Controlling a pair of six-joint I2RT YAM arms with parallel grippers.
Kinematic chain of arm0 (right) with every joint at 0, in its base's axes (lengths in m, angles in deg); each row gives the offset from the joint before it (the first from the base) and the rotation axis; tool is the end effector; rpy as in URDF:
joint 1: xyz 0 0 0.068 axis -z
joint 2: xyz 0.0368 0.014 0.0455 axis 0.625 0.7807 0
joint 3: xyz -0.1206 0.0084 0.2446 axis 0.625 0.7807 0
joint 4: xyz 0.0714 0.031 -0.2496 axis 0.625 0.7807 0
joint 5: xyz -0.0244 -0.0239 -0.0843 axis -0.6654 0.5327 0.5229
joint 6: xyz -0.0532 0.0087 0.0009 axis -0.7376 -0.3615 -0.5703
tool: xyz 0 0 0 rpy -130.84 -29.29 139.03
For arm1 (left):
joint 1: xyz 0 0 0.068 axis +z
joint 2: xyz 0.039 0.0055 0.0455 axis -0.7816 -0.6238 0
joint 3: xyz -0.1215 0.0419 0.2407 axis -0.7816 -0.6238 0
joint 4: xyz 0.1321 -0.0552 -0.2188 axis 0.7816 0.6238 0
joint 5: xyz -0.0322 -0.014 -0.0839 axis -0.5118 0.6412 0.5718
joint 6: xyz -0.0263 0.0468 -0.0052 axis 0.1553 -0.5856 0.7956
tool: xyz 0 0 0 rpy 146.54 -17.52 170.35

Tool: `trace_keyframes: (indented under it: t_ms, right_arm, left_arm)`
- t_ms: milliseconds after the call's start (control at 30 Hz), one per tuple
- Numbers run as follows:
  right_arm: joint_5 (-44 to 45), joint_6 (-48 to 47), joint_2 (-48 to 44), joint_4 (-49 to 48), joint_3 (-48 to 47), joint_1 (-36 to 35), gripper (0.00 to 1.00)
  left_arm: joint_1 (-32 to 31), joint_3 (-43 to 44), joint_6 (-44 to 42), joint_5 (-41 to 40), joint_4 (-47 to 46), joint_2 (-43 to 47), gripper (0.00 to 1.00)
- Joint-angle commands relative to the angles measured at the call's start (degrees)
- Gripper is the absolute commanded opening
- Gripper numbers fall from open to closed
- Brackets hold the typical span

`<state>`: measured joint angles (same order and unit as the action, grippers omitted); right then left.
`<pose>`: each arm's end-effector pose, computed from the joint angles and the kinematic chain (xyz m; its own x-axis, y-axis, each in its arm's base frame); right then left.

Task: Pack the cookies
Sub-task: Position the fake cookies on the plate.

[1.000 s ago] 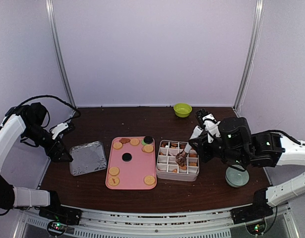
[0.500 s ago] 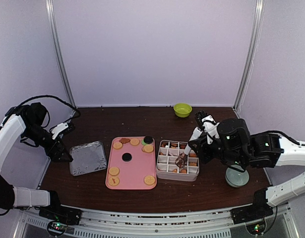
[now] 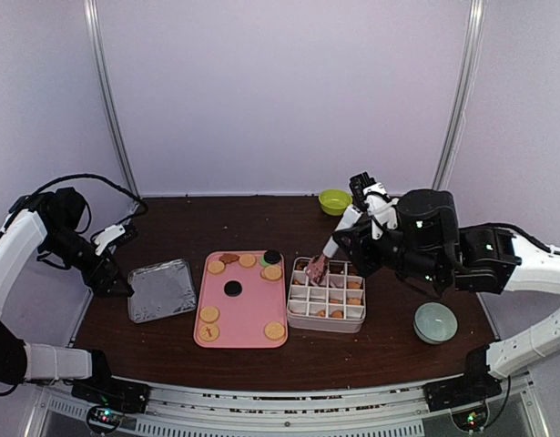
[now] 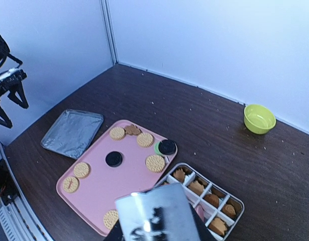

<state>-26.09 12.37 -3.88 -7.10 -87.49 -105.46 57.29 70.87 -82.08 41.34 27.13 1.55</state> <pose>0.1113 0.2258 0.3513 -0.3388 -0.1667 -0.9260 -0.6508 0.7523 0.1027 0.1714 0.0012 0.3008 -0.7423 0.5120 -0.4323 0.6373 0.7386 -0.2196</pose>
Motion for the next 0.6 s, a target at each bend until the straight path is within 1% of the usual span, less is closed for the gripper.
trace_keyframes:
  t_ms: [0, 133, 233, 433, 567]
  right_arm:
    - [0.68, -4.12, 6.83, -8.18, -5.38, -0.20, 0.27]
    - [0.60, -7.22, 16.13, -13.23, -12.09, 0.35, 0.27]
    - [0.40, -9.69, 25.16, -14.81, -20.37, 1.44, 0.26]
    - [-1.62, -11.21, 40.42, -14.92, -35.14, 4.41, 0.26]
    - [-2.04, -11.15, 47.74, -14.85, -41.17, 6.13, 0.25]
  left_arm:
    - [0.42, 0.98, -0.47, 0.71, 0.23, -0.05, 0.95]
    - [0.42, 0.88, -0.58, 0.44, 0.21, 0.17, 0.95]
    - [0.42, 0.87, -0.58, 0.46, 0.14, 0.41, 0.95]
    - [0.37, 0.21, -0.62, 0.45, -0.42, 0.48, 0.95]
    - [0.49, 0.29, -0.84, 0.40, -0.49, 0.26, 0.95]
